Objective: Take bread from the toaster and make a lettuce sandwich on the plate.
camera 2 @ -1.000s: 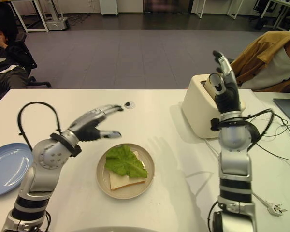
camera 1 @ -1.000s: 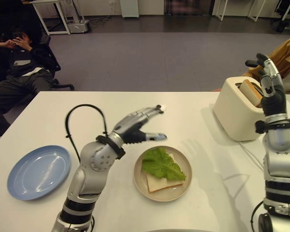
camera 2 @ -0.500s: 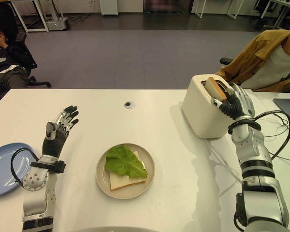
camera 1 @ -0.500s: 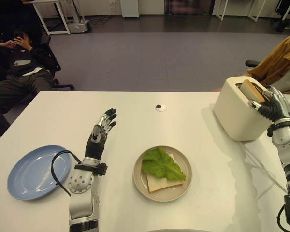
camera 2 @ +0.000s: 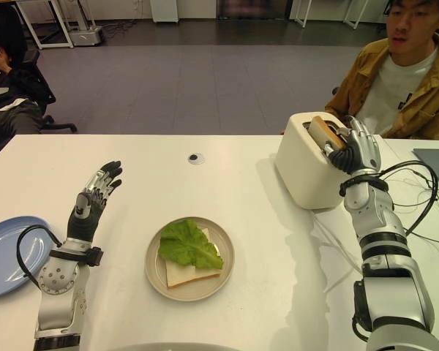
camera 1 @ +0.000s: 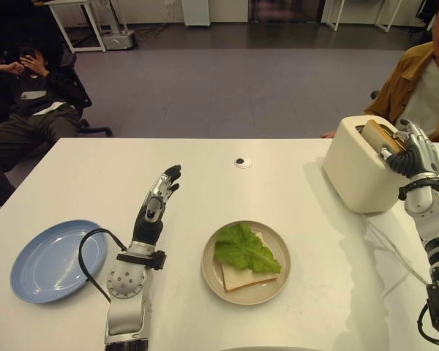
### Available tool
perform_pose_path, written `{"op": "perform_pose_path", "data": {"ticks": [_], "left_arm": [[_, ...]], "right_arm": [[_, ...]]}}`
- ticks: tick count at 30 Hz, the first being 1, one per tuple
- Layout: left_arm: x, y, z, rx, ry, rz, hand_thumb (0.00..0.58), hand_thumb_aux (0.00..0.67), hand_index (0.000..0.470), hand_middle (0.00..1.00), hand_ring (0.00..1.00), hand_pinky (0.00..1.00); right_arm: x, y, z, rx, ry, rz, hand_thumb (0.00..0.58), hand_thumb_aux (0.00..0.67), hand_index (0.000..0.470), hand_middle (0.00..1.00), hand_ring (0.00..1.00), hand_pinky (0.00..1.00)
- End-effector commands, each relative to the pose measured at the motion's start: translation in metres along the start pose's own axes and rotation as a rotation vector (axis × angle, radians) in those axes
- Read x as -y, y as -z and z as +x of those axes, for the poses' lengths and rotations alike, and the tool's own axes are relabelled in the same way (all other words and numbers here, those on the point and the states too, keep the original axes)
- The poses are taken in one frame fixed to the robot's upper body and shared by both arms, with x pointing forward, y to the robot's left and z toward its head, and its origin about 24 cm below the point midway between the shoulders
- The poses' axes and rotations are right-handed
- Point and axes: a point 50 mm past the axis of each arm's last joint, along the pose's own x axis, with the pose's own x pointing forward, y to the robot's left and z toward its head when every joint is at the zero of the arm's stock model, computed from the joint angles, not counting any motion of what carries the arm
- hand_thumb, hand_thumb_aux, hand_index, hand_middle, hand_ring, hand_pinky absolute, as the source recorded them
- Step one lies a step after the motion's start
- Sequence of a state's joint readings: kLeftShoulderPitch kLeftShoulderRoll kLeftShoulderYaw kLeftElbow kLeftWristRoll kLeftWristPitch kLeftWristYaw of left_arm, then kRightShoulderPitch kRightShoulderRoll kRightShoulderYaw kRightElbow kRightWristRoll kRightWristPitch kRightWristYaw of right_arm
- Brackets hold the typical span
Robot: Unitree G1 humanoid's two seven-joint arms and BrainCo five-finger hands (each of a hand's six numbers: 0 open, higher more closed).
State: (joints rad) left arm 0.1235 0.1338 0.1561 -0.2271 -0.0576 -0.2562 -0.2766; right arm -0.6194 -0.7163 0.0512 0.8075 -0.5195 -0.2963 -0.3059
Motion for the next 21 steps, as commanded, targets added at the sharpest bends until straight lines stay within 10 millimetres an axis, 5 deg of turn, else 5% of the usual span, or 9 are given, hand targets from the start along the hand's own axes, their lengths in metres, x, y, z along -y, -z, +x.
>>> {"op": "perform_pose_path", "data": {"ticks": [1, 6, 11, 15, 18, 21], "left_arm": [[0.001, 0.0, -0.001, -0.005, 0.006, 0.014, 0.0, 0.0, 0.0, 0.0, 0.0, 0.0], [0.002, -0.001, 0.0, 0.006, 0.0, 0.01, 0.0, 0.0, 0.0, 0.0, 0.0, 0.0], [0.004, -0.003, 0.001, 0.016, 0.0, 0.005, 0.0, 0.0, 0.0, 0.0, 0.0, 0.0], [0.006, -0.005, 0.003, 0.022, 0.004, 0.006, 0.0, 0.0, 0.0, 0.0, 0.0, 0.0], [0.006, -0.006, 0.004, 0.025, 0.004, 0.006, 0.0, 0.0, 0.0, 0.0, 0.0, 0.0], [0.006, -0.006, 0.004, 0.028, 0.004, 0.006, 0.0, 0.0, 0.0, 0.0, 0.0, 0.0]], "right_arm": [[0.021, -0.013, 0.004, 0.079, 0.134, 0.052, 0.58, 0.67, 0.47, 0.0, 0.0, 0.0], [0.057, -0.035, 0.003, 0.212, 0.334, 0.167, 0.58, 0.67, 0.47, 0.0, 0.0, 0.0], [0.067, -0.078, -0.008, 0.372, 0.272, 0.42, 0.58, 0.67, 0.47, 0.0, 0.0, 0.0], [0.058, -0.109, -0.022, 0.376, -0.062, 0.788, 0.58, 0.67, 0.47, 0.0, 0.0, 0.0], [0.025, -0.125, -0.047, 0.315, -0.502, 1.036, 0.58, 0.67, 0.47, 0.0, 0.0, 0.0], [-0.016, -0.138, -0.083, 0.276, -0.9, 1.071, 0.58, 0.67, 0.47, 0.0, 0.0, 0.0]]}}
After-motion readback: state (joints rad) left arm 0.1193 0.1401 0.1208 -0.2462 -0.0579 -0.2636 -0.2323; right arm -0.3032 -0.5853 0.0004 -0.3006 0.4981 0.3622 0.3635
